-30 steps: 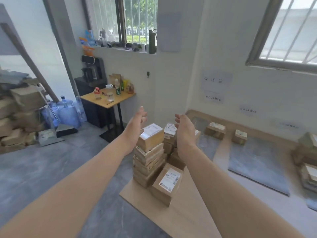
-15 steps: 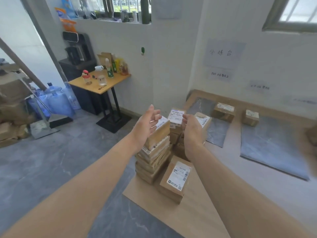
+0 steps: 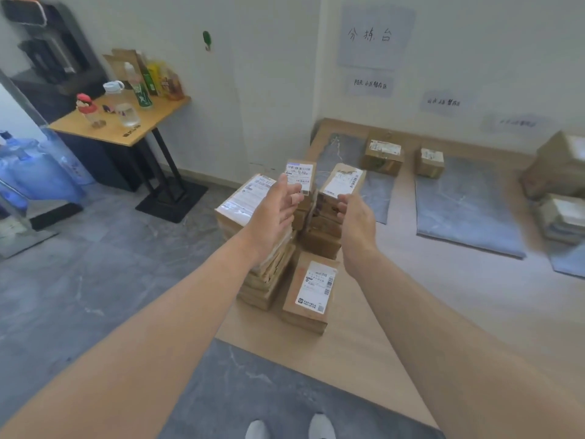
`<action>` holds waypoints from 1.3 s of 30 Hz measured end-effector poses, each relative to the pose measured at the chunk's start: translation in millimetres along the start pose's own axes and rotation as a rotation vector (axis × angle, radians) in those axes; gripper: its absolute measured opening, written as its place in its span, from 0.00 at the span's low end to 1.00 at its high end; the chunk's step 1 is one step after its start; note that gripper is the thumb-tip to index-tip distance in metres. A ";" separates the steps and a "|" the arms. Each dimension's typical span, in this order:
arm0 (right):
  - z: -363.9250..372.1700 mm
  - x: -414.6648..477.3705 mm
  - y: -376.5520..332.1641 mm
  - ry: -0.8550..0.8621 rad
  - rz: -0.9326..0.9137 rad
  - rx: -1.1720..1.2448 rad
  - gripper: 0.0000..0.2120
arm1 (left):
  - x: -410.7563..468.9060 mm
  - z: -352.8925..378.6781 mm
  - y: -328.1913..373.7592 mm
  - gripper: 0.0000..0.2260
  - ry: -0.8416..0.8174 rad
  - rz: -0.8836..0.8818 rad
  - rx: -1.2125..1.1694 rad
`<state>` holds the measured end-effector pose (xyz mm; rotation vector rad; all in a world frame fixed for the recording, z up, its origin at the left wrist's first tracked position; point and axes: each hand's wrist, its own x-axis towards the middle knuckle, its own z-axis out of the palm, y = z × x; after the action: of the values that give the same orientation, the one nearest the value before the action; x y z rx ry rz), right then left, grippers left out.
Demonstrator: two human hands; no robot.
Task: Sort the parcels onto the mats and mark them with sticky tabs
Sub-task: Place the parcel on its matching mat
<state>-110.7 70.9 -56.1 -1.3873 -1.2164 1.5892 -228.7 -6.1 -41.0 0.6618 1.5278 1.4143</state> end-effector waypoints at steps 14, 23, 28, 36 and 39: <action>-24.2 24.4 110.3 0.046 0.222 -0.080 0.21 | 24.1 14.6 -106.4 0.30 -0.038 -0.181 0.176; -21.4 30.8 152.8 0.060 0.355 -0.102 0.16 | 32.8 2.5 -167.3 0.28 -0.068 -0.276 0.295; -21.4 29.5 157.0 0.036 0.429 -0.084 0.11 | 31.5 8.6 -174.6 0.22 -0.050 -0.351 0.260; -31.5 30.4 143.5 0.048 0.450 -0.039 0.15 | 35.7 10.3 -175.5 0.27 -0.002 -0.381 0.158; -39.0 23.8 130.1 0.043 0.431 -0.025 0.15 | 29.3 21.5 -161.1 0.21 0.006 -0.363 0.153</action>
<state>-66.9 59.1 -186.3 -1.7775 -0.9553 1.8205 -190.9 -2.1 -201.7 0.4410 1.6742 1.0348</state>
